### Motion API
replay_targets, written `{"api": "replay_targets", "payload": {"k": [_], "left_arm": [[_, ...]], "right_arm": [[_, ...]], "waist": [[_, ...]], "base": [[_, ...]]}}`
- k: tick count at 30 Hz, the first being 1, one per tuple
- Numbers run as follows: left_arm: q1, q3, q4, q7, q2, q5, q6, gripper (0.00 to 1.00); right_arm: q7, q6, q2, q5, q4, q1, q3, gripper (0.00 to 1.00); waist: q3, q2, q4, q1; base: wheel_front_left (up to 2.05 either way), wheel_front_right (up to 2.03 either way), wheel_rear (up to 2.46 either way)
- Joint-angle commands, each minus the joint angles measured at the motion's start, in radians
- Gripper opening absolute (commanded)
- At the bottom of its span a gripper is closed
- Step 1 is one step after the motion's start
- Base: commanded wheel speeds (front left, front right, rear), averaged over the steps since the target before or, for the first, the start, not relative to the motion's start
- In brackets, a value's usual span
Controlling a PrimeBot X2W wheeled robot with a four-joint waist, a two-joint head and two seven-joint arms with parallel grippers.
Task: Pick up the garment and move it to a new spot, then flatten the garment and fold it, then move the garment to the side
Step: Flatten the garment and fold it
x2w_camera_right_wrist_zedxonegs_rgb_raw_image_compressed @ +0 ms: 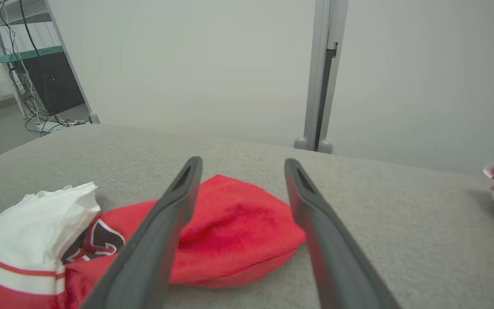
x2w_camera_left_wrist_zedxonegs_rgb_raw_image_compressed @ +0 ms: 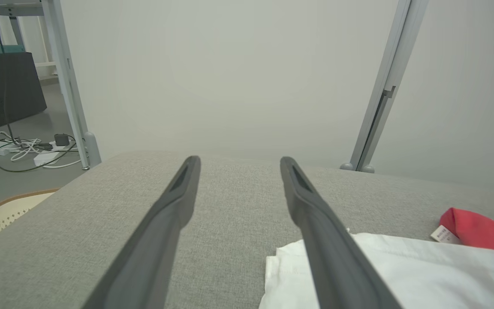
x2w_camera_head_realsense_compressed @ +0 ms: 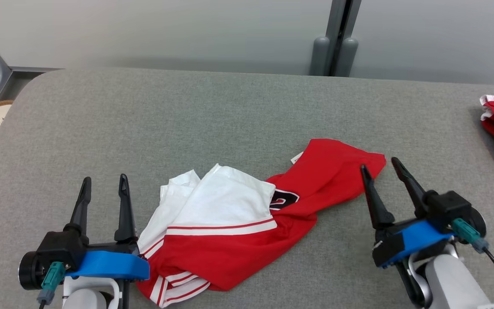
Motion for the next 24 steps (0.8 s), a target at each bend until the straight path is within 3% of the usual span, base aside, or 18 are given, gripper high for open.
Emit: {"api": "replay_targets", "payload": {"k": [1, 9, 17, 24], "left_arm": [[0.008, 0.006, -0.004, -0.005, -0.001, 0.005, -0.002, 1.00], [-0.004, 0.010, -0.005, -0.005, -0.001, 0.015, -0.011, 1.00], [-0.032, 0.000, -0.012, -0.005, -0.001, 0.012, -0.017, 1.00], [-0.055, -0.021, -0.010, -0.005, -0.001, -0.005, -0.011, 1.00]], "right_arm": [[-0.005, 0.000, 0.005, -0.011, -0.014, 0.037, -0.033, 1.00], [0.014, 0.000, 0.025, -0.040, -0.056, 0.089, -0.120, 1.00], [0.049, 0.000, 0.012, -0.070, -0.070, -0.045, -0.125, 1.00], [0.083, 0.000, -0.017, -0.090, 0.006, -0.161, -0.130, 1.00]], "waist": [[-0.001, -0.0001, -0.008, 0.0000], [0.006, -0.0001, -0.027, 0.0000], [0.043, -0.0001, -0.015, 0.0000], [0.077, -0.0001, 0.013, 0.0000]], "base": [[0.00, 0.00, 0.00], [0.00, 0.00, 0.00], [0.00, 0.00, 0.00], [0.00, 0.00, 0.00]]}}
